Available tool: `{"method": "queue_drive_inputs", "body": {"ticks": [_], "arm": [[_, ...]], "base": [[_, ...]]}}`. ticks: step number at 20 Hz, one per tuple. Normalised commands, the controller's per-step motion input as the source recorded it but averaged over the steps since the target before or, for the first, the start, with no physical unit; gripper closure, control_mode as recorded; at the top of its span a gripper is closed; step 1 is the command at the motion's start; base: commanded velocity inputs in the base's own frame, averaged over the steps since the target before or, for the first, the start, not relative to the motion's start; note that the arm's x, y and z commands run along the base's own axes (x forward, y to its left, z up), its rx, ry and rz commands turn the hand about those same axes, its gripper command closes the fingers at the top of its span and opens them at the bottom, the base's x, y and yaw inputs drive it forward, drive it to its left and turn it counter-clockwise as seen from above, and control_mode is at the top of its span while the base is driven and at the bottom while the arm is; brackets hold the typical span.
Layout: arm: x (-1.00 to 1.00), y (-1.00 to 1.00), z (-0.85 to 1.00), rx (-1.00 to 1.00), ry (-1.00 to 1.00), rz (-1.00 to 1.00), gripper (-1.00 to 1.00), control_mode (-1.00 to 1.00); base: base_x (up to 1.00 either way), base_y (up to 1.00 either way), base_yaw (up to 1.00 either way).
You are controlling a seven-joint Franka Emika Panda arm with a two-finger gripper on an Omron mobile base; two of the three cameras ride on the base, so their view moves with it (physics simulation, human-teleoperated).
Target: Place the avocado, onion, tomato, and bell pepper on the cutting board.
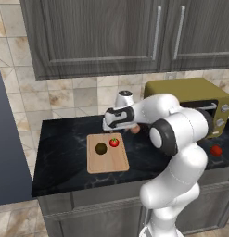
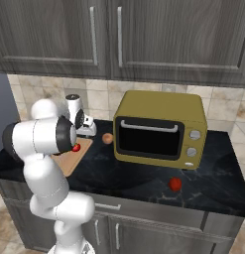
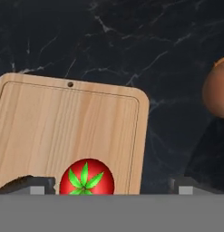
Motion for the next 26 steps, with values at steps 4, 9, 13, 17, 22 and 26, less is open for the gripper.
{"method": "queue_drive_inputs", "body": {"ticks": [4,9,13,17,22,26], "arm": [[0.00,-0.18,0.30,0.00,-0.09,0.00,-1.00,-1.00],[0.01,-0.16,0.28,0.00,-0.02,-0.08,-1.00,-1.00],[0.15,-0.29,0.12,0.00,0.00,-0.24,-1.00,-1.00],[0.27,-0.32,0.00,0.00,0.04,-0.30,-1.00,-1.00],[0.30,-0.25,0.00,0.00,0.05,-0.23,-1.00,-1.00],[0.31,-0.12,0.00,0.00,0.06,-0.16,-1.00,-1.00]], "base": [[0.00,0.00,0.00],[0.00,0.00,0.00],[0.00,0.00,0.00],[0.00,0.00,0.00],[0.00,0.00,0.00],[0.00,0.00,0.00]]}}
